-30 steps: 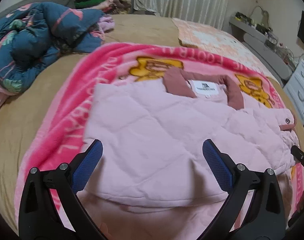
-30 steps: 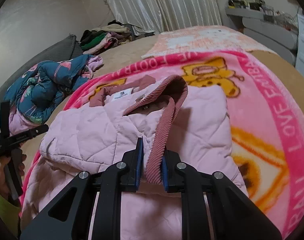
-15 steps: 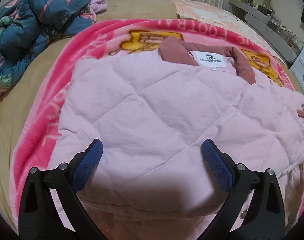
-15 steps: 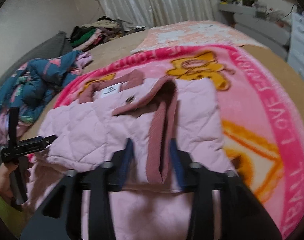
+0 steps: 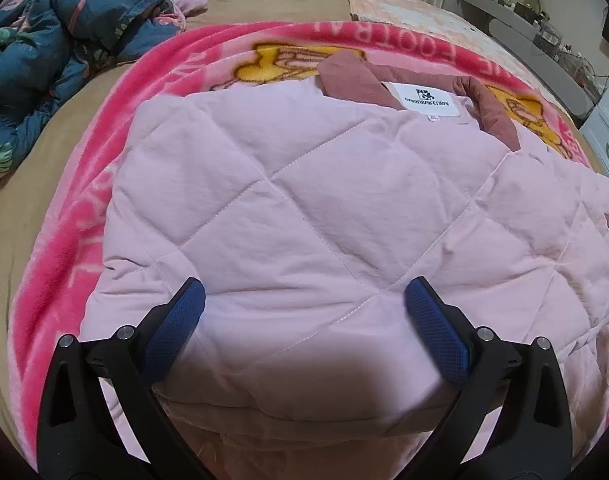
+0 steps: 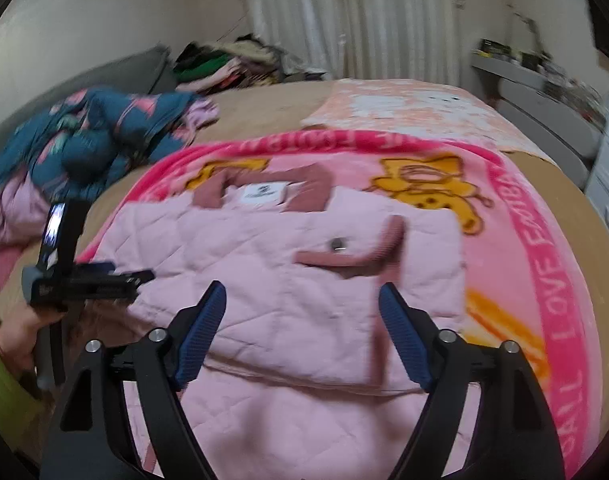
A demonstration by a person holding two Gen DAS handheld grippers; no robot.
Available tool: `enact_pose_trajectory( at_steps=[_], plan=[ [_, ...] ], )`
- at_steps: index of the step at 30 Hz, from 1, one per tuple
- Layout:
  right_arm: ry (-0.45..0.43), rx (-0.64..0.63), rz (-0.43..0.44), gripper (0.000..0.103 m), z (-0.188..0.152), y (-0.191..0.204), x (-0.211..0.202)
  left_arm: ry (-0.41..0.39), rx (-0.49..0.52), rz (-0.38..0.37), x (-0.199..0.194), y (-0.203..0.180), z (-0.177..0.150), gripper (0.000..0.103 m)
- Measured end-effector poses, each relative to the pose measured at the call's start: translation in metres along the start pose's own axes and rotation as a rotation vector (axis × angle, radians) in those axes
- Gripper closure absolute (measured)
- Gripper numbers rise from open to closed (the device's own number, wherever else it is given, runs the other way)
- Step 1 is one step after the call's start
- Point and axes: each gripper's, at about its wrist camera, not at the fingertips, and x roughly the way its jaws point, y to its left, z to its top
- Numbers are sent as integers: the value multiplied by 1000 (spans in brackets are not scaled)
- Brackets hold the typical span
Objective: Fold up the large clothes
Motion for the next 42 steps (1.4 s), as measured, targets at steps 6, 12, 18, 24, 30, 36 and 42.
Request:
enact_pose_trajectory(
  at_steps=[6,12,18,24,30,36,42],
  plan=[
    [104,-81,0,21,19,37,50,-4,2,-18,0,3,-2,8],
    [249,-33,-36,18,15,34,109,-7,6,-39,1,6,-3,8],
    [238,-17,-61,14,-2,33,128,-13,21,-48,2,7,-4,8],
    [256,22,-61,14,-3,29,125,-16,21,-66,-7,9,-8,9],
    [261,66,-61,13,-7,26,113,-26,8,-92,-30,12,-15,9],
    [262,90,-57,6,-11,27,97,-41,-4,-99,-54,15,-26,9],
    [251,134,-30,6,-13,26,77,-45,-31,-103,-70,22,-35,9]
  ],
)
